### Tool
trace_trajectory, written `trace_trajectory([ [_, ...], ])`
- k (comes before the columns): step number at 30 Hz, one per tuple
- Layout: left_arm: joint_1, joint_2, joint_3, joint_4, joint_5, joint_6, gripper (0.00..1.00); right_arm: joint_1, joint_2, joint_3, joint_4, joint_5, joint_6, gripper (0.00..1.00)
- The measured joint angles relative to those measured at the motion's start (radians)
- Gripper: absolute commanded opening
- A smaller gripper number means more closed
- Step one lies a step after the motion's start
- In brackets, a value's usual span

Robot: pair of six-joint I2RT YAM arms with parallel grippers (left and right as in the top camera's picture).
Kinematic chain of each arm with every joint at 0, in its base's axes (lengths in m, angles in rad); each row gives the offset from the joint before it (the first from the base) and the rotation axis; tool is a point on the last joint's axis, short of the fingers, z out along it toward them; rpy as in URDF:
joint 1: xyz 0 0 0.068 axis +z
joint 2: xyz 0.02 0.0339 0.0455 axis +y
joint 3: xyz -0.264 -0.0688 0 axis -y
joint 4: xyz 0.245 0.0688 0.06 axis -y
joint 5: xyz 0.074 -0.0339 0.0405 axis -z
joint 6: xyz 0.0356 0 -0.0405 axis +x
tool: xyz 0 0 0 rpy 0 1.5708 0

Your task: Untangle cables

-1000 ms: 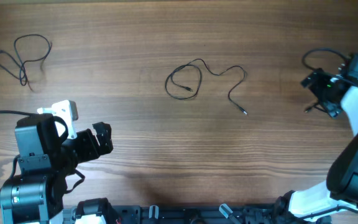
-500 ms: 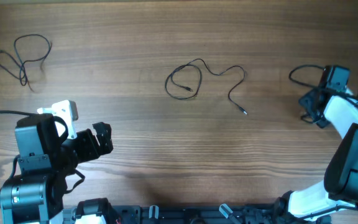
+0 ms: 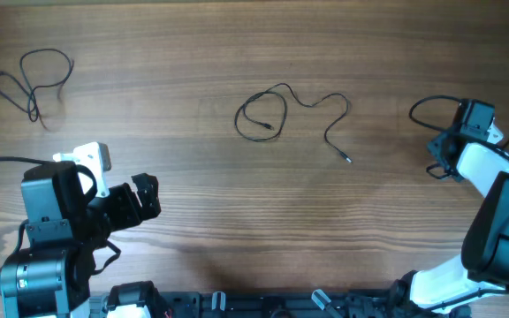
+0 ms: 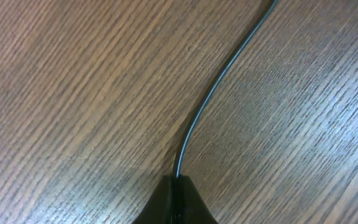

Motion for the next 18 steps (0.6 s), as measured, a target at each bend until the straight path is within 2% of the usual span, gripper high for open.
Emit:
trace_trajectory([
  [4, 0.000, 0.000, 0.000, 0.000, 0.000, 0.000, 1.00, -0.087, 0.000, 0.058, -0.156, -0.035, -0.052, 0.04],
  [7, 0.000, 0.000, 0.000, 0.000, 0.000, 0.000, 1.00, -0.203, -0.039, 0.100, -0.205, -0.047, -0.074, 0.04],
  [11, 0.000, 0.000, 0.000, 0.000, 0.000, 0.000, 1.00, -0.403, -0.155, 0.193, -0.137, -0.021, -0.144, 0.04],
  [14, 0.000, 0.000, 0.000, 0.000, 0.000, 0.000, 1.00, -0.527, -0.177, 0.208, -0.055, -0.012, -0.230, 0.05],
  [15, 0.000, 0.000, 0.000, 0.000, 0.000, 0.000, 1.00, -0.567, -0.177, 0.208, -0.055, -0.014, -0.248, 0.38],
  [16, 0.000, 0.000, 0.000, 0.000, 0.000, 0.000, 1.00, -0.607, -0.175, 0.208, -0.055, -0.024, -0.262, 0.77],
  [17, 0.000, 0.000, 0.000, 0.000, 0.000, 0.000, 1.00, -0.633, -0.174, 0.208, -0.055, -0.053, -0.272, 1.00],
  [18, 0.000, 0.000, 0.000, 0.000, 0.000, 0.000, 1.00, -0.647, -0.167, 0.208, -0.060, -0.105, -0.280, 1.00],
])
